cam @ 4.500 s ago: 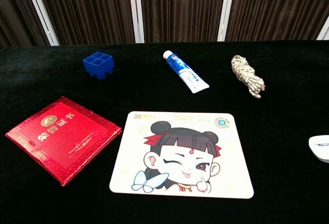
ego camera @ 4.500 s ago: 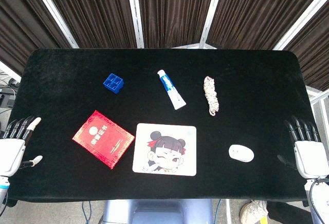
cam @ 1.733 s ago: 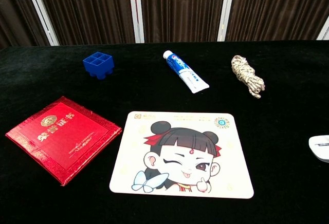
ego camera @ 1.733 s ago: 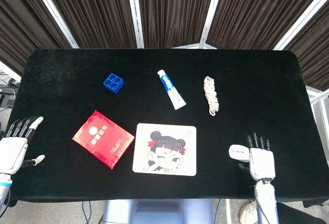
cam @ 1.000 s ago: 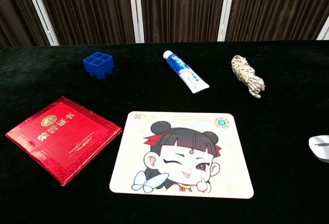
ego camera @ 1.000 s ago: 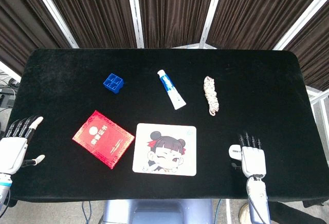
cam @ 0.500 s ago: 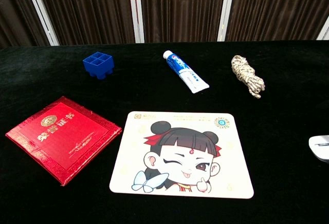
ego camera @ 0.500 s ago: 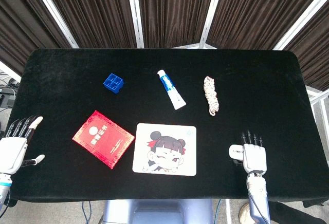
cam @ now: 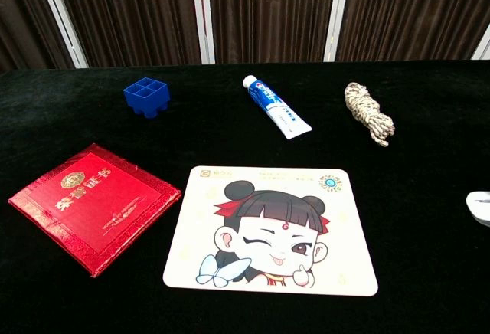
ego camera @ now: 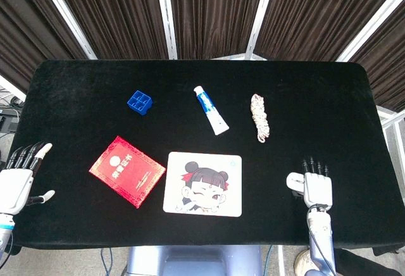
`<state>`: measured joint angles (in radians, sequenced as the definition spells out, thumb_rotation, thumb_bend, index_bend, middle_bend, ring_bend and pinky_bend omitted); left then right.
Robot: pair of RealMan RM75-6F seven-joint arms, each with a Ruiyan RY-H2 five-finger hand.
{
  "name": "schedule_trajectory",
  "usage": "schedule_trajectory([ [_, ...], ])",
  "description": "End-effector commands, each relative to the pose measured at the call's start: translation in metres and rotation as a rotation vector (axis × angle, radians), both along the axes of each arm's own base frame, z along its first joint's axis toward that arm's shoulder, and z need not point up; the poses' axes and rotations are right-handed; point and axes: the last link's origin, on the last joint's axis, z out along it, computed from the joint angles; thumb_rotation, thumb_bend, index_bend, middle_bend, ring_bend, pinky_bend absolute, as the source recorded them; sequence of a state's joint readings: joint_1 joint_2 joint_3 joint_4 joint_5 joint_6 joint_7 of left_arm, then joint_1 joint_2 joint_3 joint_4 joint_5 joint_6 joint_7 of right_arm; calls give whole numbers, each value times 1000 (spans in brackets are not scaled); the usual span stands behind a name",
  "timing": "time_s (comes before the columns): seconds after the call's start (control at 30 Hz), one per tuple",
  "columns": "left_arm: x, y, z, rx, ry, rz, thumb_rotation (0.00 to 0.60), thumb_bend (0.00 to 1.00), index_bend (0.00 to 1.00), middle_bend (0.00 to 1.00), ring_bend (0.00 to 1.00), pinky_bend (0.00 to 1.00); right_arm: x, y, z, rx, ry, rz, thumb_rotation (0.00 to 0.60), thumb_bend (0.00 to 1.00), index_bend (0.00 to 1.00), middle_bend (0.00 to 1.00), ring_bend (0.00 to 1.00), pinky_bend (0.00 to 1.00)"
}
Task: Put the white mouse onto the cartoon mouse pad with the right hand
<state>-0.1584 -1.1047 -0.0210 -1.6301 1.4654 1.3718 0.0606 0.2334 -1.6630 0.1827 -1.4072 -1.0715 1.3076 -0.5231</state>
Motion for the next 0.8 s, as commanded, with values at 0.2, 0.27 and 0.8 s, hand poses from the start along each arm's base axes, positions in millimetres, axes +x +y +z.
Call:
schedule_trajectory([
  [0.2,0,0,0,0,0,4,600,0,0,0,0,0,-2,-10,5,-10,15,1,600,205,69,0,0,0],
  [0.27,0,0,0,0,0,5,600,0,0,0,0,0,-4,-13,7,-8,24,-1,600,205,69,0,0,0],
  [0.8,0,1,-1,-2,2,10,600,0,0,0,0,0,-9,-31,7,-2,39,-12,600,206,69,0,0,0],
])
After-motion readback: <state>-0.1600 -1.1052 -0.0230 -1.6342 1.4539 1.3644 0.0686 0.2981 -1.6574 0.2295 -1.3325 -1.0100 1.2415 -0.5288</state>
